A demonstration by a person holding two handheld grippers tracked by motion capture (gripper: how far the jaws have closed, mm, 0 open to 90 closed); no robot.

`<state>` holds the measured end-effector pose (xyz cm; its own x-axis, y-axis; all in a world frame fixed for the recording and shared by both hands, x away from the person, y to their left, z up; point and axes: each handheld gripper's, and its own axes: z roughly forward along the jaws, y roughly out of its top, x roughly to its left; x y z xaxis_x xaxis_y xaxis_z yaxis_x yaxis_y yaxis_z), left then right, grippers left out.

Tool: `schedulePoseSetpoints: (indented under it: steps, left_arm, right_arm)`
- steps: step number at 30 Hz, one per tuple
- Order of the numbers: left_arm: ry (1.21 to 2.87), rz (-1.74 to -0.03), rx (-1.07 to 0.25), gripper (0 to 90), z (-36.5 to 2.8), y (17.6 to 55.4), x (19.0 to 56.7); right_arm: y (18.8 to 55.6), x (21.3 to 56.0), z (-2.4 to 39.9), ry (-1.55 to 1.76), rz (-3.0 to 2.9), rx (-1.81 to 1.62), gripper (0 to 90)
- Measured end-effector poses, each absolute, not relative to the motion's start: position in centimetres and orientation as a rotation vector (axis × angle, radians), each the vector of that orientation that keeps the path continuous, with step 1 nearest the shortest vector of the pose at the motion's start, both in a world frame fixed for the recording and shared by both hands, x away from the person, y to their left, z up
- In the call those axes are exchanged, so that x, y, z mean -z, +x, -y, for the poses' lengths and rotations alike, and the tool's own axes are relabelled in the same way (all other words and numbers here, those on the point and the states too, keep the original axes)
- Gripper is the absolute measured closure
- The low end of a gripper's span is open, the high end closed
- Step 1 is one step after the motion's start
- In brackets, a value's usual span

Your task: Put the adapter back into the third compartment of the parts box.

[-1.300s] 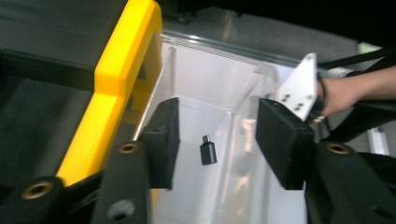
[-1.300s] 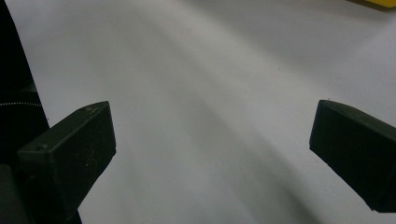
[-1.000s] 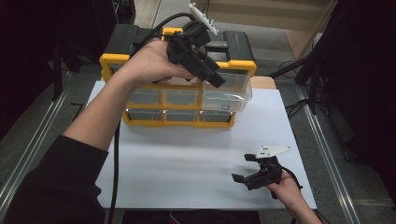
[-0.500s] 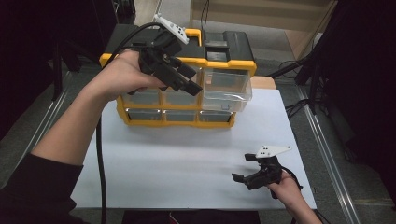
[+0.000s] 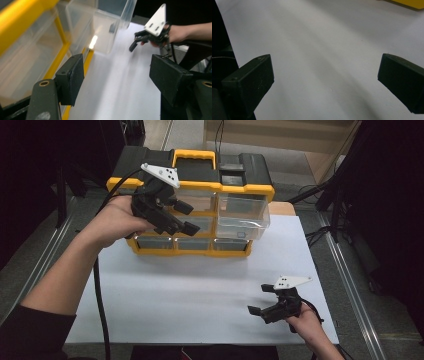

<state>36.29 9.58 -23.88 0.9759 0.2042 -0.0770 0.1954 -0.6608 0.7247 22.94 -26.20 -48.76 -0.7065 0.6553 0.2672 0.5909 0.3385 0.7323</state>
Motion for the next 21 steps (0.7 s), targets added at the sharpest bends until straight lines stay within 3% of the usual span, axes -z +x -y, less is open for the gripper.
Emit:
schedulePoseSetpoints:
  steps: [6,21]
  left_arm:
    - [2.305,-0.331,-0.07,29.2,-10.3,36.2,26.2]
    - [2.328,-0.368,-0.04,29.2,-10.2,35.2,33.2]
  right_arm:
    - [23.0,48.8,26.2,1.173,-2.507,-1.318,0.0]
    - [23.0,48.9,26.2,1.168,-2.508,-1.31,0.0]
